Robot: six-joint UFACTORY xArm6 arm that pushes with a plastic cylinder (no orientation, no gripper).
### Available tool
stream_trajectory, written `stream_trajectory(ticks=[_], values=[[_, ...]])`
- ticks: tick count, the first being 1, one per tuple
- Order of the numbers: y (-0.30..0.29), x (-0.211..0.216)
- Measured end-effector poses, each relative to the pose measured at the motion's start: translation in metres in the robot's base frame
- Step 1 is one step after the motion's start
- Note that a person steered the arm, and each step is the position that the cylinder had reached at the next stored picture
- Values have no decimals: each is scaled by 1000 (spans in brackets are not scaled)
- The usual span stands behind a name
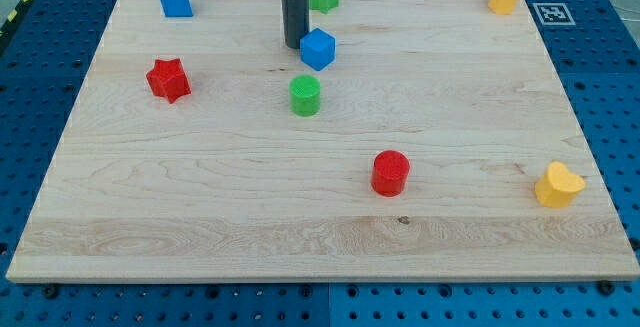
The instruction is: Push the blue cube towards the center right side of the board
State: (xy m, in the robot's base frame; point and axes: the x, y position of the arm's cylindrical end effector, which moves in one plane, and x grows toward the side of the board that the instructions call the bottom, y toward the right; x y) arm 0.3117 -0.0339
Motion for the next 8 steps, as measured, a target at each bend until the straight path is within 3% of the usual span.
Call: stream_trajectory(ticks=[6, 8], values=[[52, 9], [33, 11]])
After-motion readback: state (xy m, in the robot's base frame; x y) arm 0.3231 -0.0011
